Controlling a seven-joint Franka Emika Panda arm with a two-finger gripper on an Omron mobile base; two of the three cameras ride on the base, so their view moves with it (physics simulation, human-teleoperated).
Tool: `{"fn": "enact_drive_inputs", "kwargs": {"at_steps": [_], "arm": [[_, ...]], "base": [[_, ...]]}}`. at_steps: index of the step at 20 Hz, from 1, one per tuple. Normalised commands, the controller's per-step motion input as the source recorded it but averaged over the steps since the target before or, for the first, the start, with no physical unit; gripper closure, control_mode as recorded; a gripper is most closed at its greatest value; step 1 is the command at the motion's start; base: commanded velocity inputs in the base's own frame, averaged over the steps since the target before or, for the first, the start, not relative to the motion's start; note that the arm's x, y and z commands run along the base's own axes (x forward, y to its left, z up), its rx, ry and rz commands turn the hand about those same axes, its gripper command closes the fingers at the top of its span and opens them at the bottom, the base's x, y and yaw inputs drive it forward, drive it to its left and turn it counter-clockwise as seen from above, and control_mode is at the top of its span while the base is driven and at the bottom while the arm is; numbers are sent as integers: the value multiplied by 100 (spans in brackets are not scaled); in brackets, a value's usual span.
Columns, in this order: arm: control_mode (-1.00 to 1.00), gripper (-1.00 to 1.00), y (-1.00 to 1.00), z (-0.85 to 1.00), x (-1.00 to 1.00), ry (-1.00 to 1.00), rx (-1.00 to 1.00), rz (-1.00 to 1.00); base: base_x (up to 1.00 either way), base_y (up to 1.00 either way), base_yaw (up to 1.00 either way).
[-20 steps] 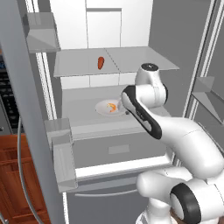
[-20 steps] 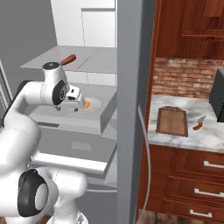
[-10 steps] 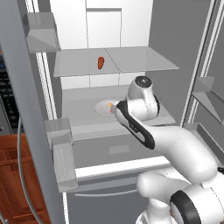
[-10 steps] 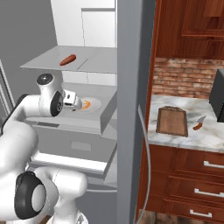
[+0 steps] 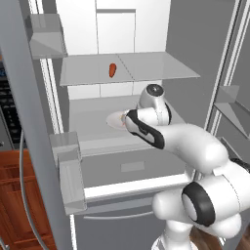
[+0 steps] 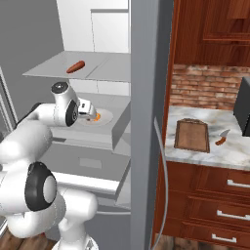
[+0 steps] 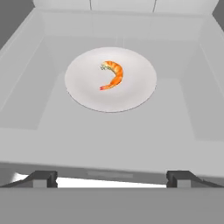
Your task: Retrieve the shrimp from the fridge and place it on the cutting board.
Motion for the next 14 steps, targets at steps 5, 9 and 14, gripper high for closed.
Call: {"fn": "enact_drive_inputs", "kwargs": {"at_steps": [5,9,14], "arm": [[-100,-100,0,0,52,3,0,0],[-100,-100,0,-14,43,0,0,0],[-100,-100,0,-31,32,0,0,0]], "base": [[0,0,0],[0,0,0],[0,0,0]]}}
